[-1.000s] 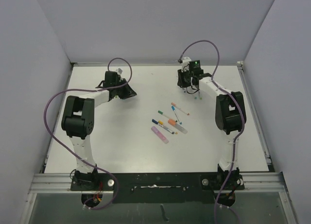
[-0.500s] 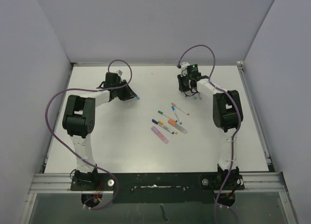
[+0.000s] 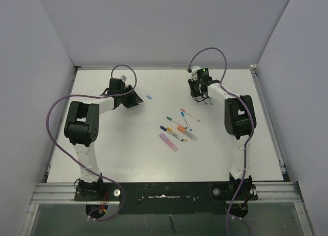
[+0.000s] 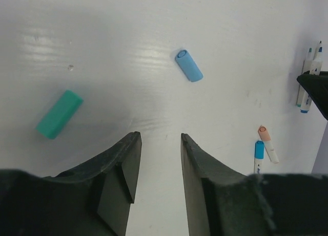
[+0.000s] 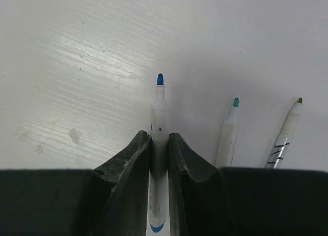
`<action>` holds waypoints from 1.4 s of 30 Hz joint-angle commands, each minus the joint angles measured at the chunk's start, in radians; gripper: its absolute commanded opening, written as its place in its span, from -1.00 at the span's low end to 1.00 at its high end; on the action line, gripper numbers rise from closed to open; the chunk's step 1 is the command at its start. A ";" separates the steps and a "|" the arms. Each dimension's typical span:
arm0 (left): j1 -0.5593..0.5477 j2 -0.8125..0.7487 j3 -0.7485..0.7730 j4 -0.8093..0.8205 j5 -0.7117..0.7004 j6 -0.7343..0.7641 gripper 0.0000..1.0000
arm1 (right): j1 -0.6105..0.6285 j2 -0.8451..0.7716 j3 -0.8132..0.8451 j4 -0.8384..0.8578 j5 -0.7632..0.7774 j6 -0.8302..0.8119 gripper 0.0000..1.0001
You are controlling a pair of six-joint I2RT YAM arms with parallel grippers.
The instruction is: Open the pen caps
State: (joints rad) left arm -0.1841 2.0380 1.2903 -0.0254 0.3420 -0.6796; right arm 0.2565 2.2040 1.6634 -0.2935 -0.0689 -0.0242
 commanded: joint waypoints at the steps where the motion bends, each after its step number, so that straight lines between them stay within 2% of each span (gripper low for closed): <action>1: 0.012 -0.166 -0.078 0.158 0.012 -0.032 -0.26 | 0.003 0.005 0.027 0.010 0.037 -0.019 -0.73; 5: 0.012 -0.267 -0.156 0.290 0.054 -0.078 0.12 | 0.003 0.013 0.030 0.005 0.056 -0.026 -0.64; 7: 0.012 -0.301 -0.182 0.343 0.074 -0.103 0.24 | 0.003 0.015 0.032 0.005 0.058 -0.027 -0.62; 18: 0.013 -0.412 -0.239 0.434 0.128 -0.145 0.57 | 0.003 0.023 0.035 0.005 0.061 -0.025 -0.35; 19: 0.012 -0.421 -0.245 0.442 0.127 -0.146 0.64 | 0.003 0.013 0.026 0.013 0.060 -0.024 -0.34; 21: 0.012 -0.435 -0.257 0.459 0.124 -0.151 0.93 | 0.003 -0.023 -0.019 0.053 0.061 -0.018 -0.20; 22: 0.013 -0.441 -0.262 0.467 0.126 -0.152 0.95 | 0.003 -0.044 -0.039 0.075 0.060 -0.017 -0.10; 27: 0.014 -0.466 -0.288 0.518 0.129 -0.164 0.95 | 0.004 -0.139 -0.090 0.098 0.045 -0.022 -0.03; 34: 0.015 -0.473 -0.306 0.552 0.129 -0.178 0.95 | 0.036 -0.286 -0.203 0.080 -0.016 -0.017 0.20; 42: 0.016 -0.454 -0.312 0.567 0.147 -0.188 0.95 | 0.110 -0.339 -0.262 -0.044 -0.031 -0.012 0.21</action>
State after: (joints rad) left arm -0.1757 1.6287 0.9722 0.4683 0.4599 -0.8585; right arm 0.3313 1.8965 1.4273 -0.2737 -0.0891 -0.0414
